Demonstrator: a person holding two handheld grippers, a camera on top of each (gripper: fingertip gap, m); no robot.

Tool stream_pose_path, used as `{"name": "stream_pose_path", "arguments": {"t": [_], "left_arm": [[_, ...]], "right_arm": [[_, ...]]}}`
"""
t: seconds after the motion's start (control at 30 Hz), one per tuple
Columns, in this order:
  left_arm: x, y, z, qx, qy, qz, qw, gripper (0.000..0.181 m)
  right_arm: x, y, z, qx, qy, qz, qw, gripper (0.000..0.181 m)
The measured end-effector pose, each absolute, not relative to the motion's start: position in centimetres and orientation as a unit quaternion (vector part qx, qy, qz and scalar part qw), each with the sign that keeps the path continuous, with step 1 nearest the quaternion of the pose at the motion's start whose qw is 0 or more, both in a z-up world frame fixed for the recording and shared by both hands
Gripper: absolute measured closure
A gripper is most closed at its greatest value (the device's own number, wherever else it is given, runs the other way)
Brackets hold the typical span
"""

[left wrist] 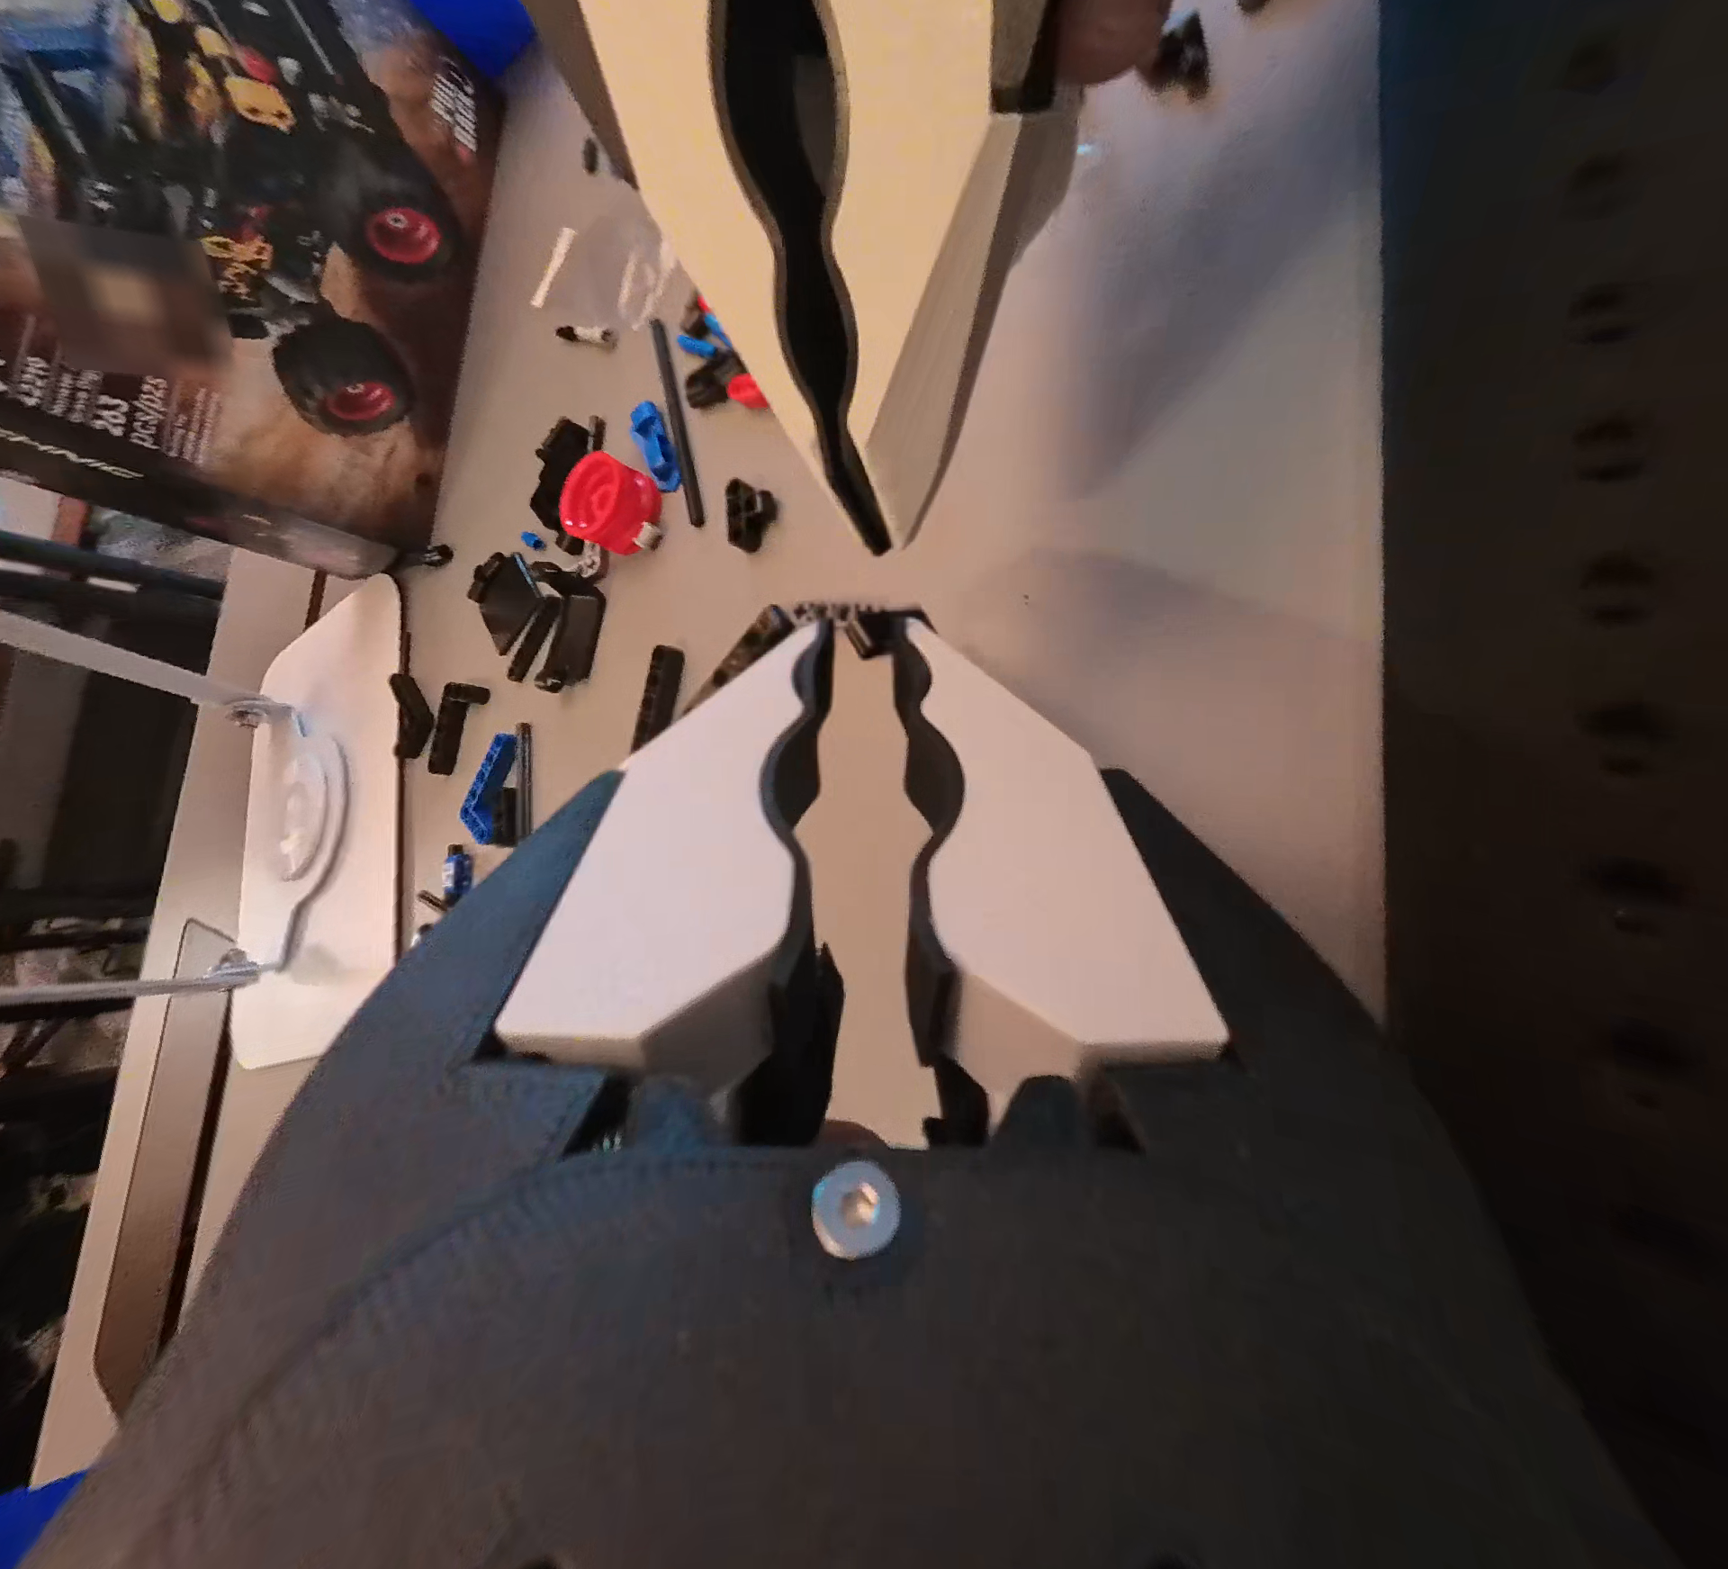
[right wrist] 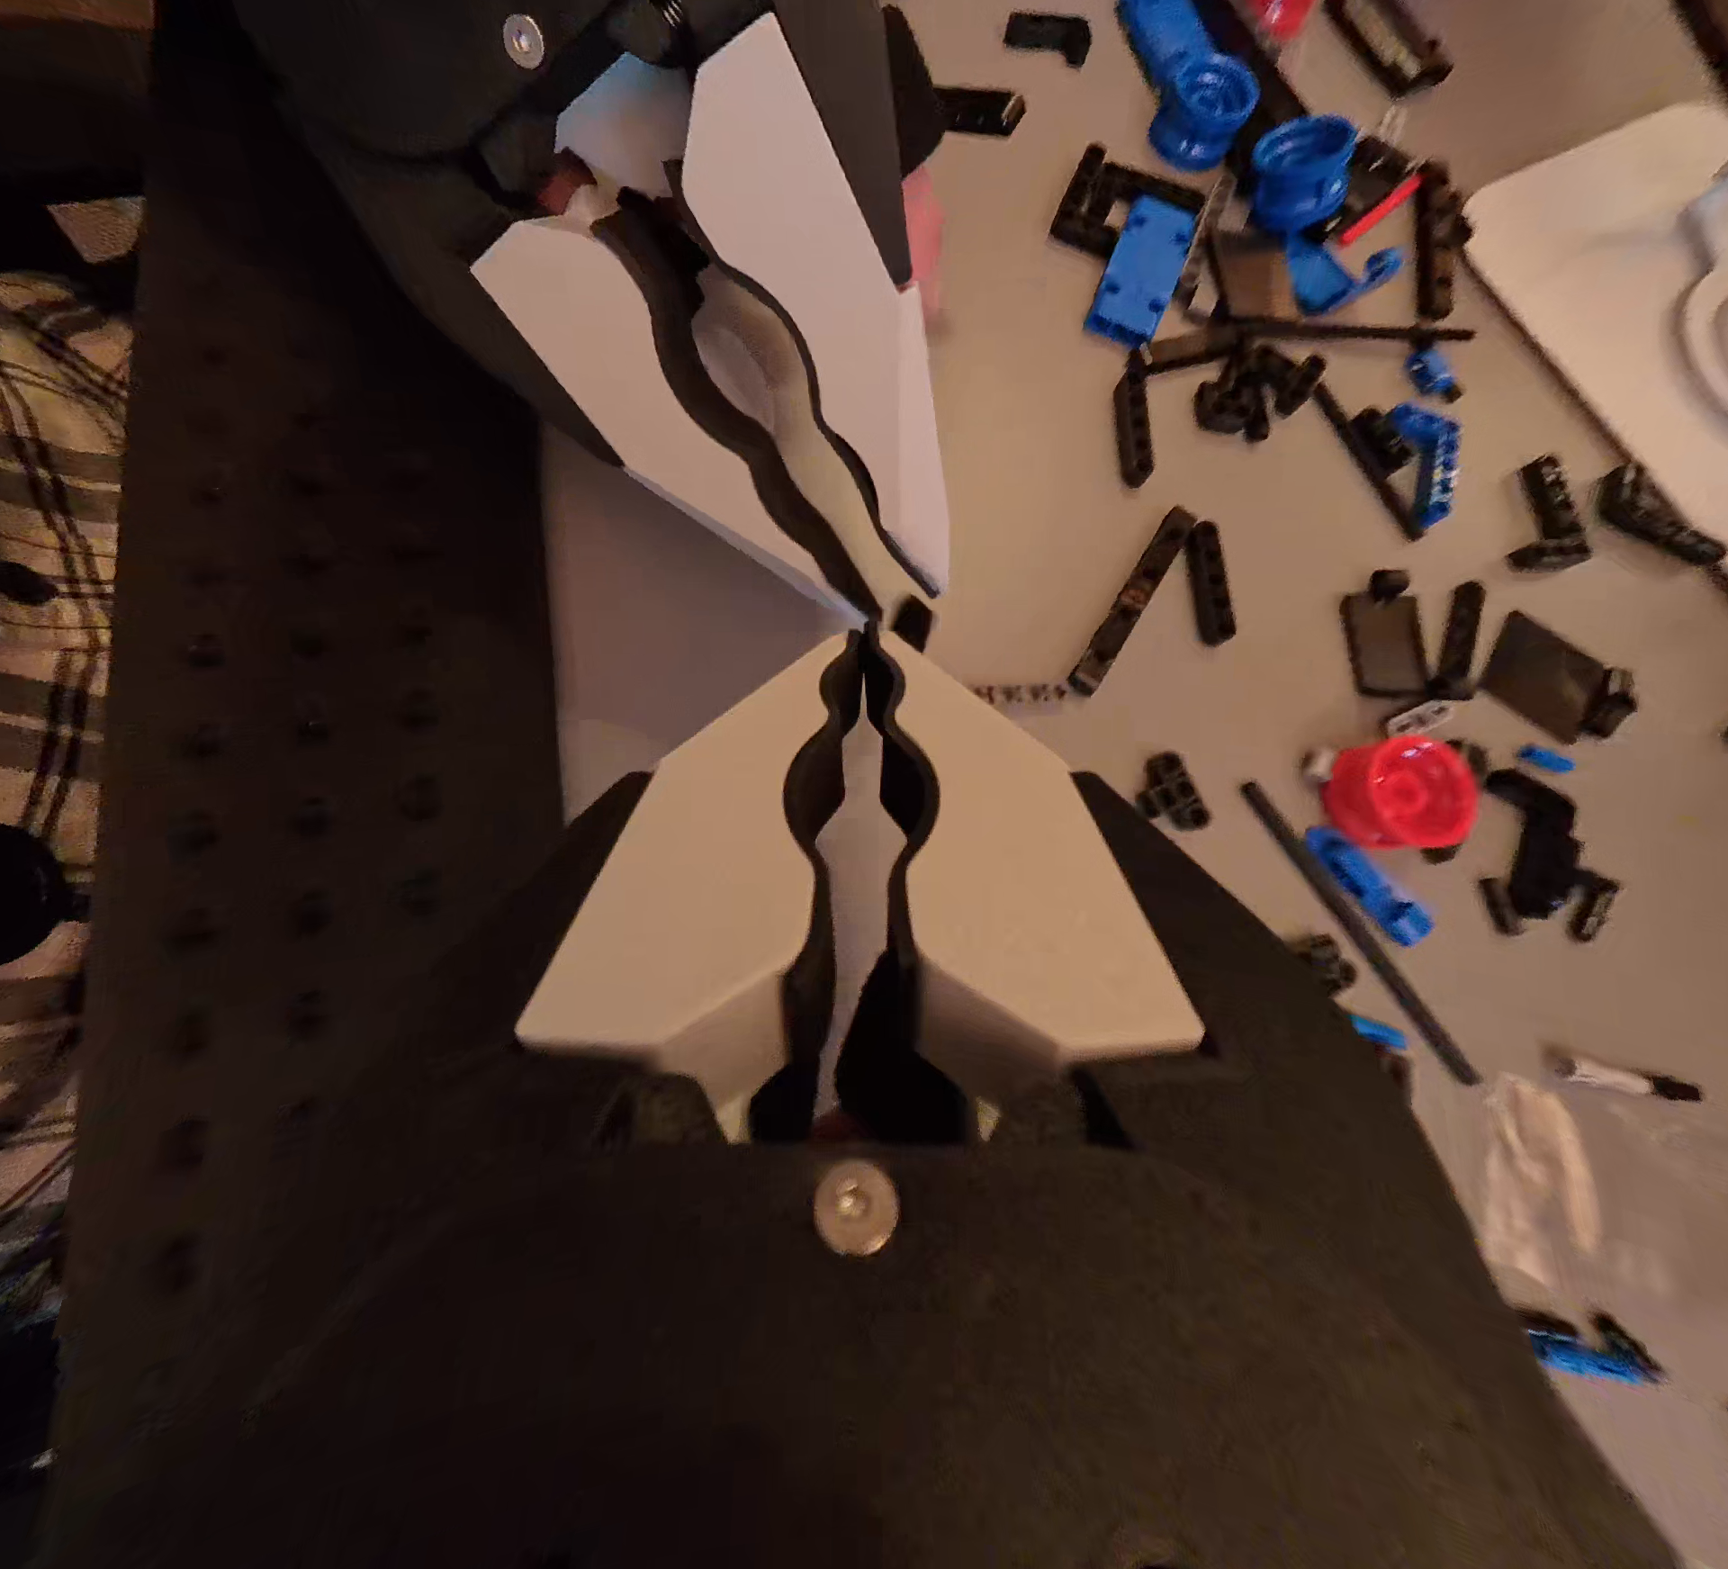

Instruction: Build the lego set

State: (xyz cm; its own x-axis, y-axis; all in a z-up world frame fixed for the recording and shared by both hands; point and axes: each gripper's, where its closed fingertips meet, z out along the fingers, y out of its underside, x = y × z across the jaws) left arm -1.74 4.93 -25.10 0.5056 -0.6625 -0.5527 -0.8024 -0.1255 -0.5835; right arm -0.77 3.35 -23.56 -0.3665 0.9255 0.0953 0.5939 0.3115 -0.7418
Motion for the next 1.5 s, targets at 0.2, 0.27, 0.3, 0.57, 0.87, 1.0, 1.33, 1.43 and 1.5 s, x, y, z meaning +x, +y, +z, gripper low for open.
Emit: {"name": "stream_pose_path", "arguments": {"t": [0.2, 0.27, 0.3, 0.57, 0.87, 1.0, 1.33, 1.43, 1.5], "left_arm": [[-1.1, 4.3, -27.9, -0.758, 0.517, 0.074, 0.391, 0.181], [-1.1, 4.0, -28.6, -0.766, 0.518, 0.067, 0.374, 0.181], [-1.2, 3.9, -28.7, -0.767, 0.519, 0.07, 0.37, 0.181], [-3.1, 5.0, -27.2, -0.791, 0.47, 0.103, 0.378, 0.169], [-8.3, 7.3, -26.6, -0.837, 0.417, 0.134, 0.327, 0.157], [-10.3, 7.0, -25.5, -0.845, 0.395, 0.129, 0.337, 0.16], [-13.4, 7.1, -24.6, -0.851, 0.346, 0.123, 0.374, 0.162], [-13.8, 7.1, -24.3, -0.851, 0.34, 0.122, 0.382, 0.162], [-14.2, 7.0, -23.7, -0.85, 0.331, 0.124, 0.391, 0.162]], "right_arm": [[0.0, 3.5, -26.0, -0.525, -0.761, 0.3, 0.233, 0.181], [0.3, 3.7, -26.3, -0.529, -0.759, 0.301, 0.23, 0.181], [0.4, 3.8, -26.4, -0.531, -0.757, 0.301, 0.232, 0.181], [-0.3, 7.0, -24.4, -0.535, -0.752, 0.258, 0.285, 0.171], [-5.4, 7.7, -25.2, -0.493, -0.782, 0.245, 0.292, 0.158], [-8.5, 8.0, -26.5, -0.464, -0.81, 0.219, 0.284, 0.154], [-9.5, 8.2, -28.7, -0.489, -0.81, 0.227, 0.23, 0.181], [-8.4, 7.7, -28.7, -0.482, -0.818, 0.231, 0.213, 0.181], [-7.8, 7.5, -28.7, -0.484, -0.818, 0.233, 0.205, 0.181]]}}
